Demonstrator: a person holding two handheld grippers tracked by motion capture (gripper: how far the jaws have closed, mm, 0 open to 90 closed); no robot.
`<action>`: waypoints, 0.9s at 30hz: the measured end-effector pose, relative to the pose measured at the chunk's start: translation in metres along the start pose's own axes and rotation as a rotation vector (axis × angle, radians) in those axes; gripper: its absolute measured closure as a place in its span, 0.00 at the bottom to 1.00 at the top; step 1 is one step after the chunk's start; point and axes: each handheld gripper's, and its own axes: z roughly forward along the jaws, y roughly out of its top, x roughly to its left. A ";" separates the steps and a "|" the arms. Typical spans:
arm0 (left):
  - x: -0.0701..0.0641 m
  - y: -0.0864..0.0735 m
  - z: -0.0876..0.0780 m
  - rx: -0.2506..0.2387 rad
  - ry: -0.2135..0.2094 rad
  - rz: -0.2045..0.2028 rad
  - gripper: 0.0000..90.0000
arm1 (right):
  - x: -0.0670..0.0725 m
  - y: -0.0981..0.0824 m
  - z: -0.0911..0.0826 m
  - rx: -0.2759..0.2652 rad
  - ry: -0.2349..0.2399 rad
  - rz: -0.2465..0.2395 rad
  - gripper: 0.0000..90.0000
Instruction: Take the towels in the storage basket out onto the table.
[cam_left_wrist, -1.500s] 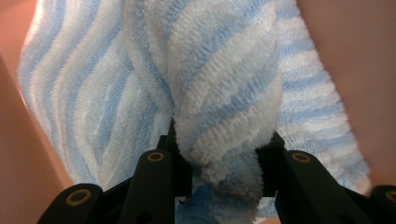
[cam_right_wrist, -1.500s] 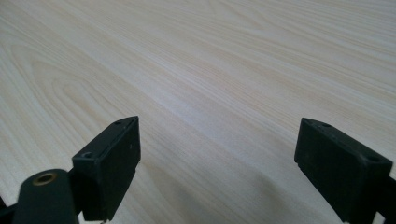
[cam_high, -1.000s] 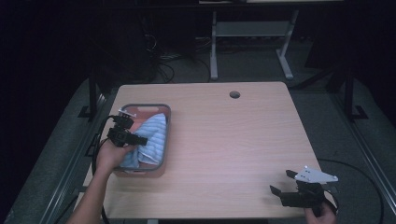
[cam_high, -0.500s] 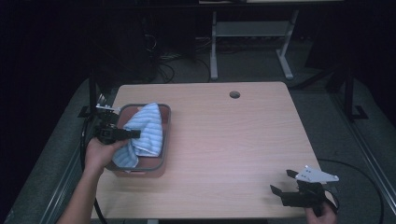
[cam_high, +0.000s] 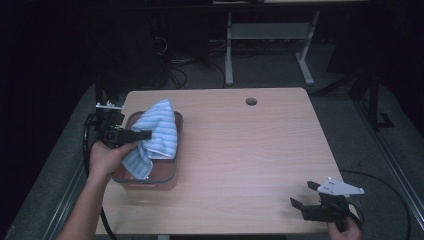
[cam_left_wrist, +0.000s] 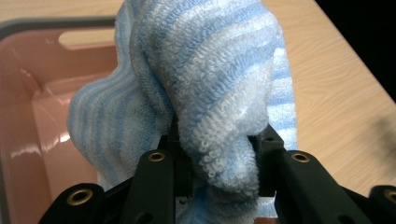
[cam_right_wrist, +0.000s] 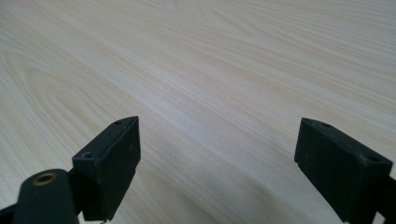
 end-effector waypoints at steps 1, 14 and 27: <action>-0.002 0.002 -0.001 -0.002 -0.004 0.004 0.75 | 0.000 0.000 0.000 -0.002 0.001 0.002 0.15; -0.034 0.028 -0.008 -0.034 -0.034 0.062 0.75 | -0.003 0.000 -0.003 -0.016 -0.007 0.016 0.15; -0.068 0.046 0.000 -0.026 -0.062 0.115 0.75 | -0.004 0.000 -0.003 -0.019 -0.008 0.018 0.15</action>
